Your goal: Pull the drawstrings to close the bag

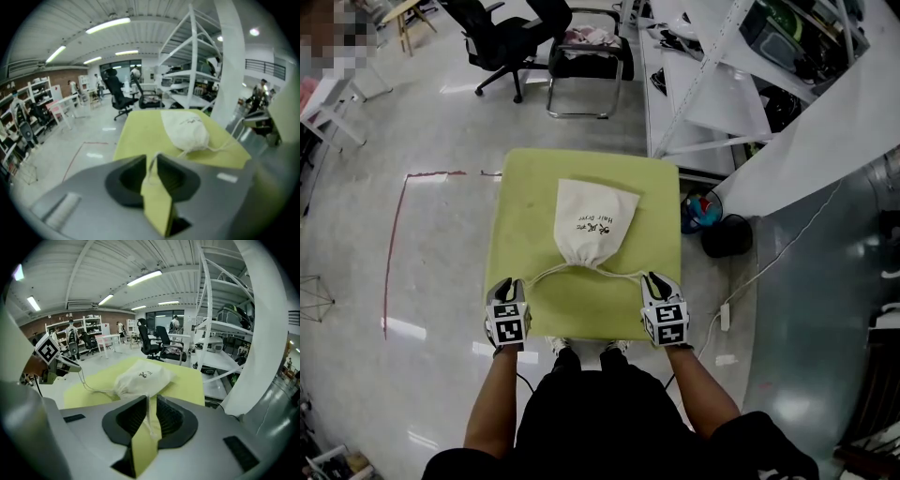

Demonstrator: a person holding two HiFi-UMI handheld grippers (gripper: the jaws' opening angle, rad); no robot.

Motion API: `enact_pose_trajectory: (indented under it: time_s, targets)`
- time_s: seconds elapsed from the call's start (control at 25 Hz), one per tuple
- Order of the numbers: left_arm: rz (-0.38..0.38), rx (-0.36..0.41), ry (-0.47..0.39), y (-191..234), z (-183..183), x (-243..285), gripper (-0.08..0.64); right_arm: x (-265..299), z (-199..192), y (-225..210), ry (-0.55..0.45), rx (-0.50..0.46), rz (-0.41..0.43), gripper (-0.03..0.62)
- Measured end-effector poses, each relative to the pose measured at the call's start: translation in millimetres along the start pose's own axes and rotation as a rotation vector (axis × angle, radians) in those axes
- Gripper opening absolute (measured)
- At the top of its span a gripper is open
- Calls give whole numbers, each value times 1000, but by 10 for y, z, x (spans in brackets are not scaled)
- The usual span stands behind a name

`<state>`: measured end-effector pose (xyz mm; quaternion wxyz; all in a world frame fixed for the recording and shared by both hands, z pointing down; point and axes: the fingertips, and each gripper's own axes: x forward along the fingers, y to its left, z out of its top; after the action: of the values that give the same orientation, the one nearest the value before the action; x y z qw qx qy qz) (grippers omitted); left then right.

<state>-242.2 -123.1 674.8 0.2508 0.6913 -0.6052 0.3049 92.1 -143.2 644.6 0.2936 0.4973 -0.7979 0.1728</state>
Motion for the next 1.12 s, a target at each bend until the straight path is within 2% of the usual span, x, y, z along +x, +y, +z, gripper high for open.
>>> enact_pose_trajectory:
  time_s: [0.04,0.08,0.12,0.2,0.36,0.56,0.68,0.84,1.12]
  targets:
    - [-7,-3,18,-17,-77,4,91,4,-67,6,17,2,3,57]
    - [-16,-4,40,-37,-158,7,122,7,-135,14,35,6,7,126]
    - [-26,-2,63,-54,-240,8,149,8,-202,24,53,11,12,154]
    - [-41,6,106,-74,-398,-6,189,-1,-340,52,91,17,21,172]
    - [-58,17,162,-89,-678,-109,206,-79,-623,127,168,7,44,204]
    - [-49,28,167,-98,-797,-207,206,-164,-770,213,190,2,61,210]
    - [-44,31,120,-126,-655,-254,202,-191,-643,296,146,-12,59,210]
    - [-46,32,29,-201,-279,-319,198,-223,-260,390,52,-36,62,209]
    - [-53,16,-189,-331,559,-576,142,-421,608,468,-172,-50,62,125]
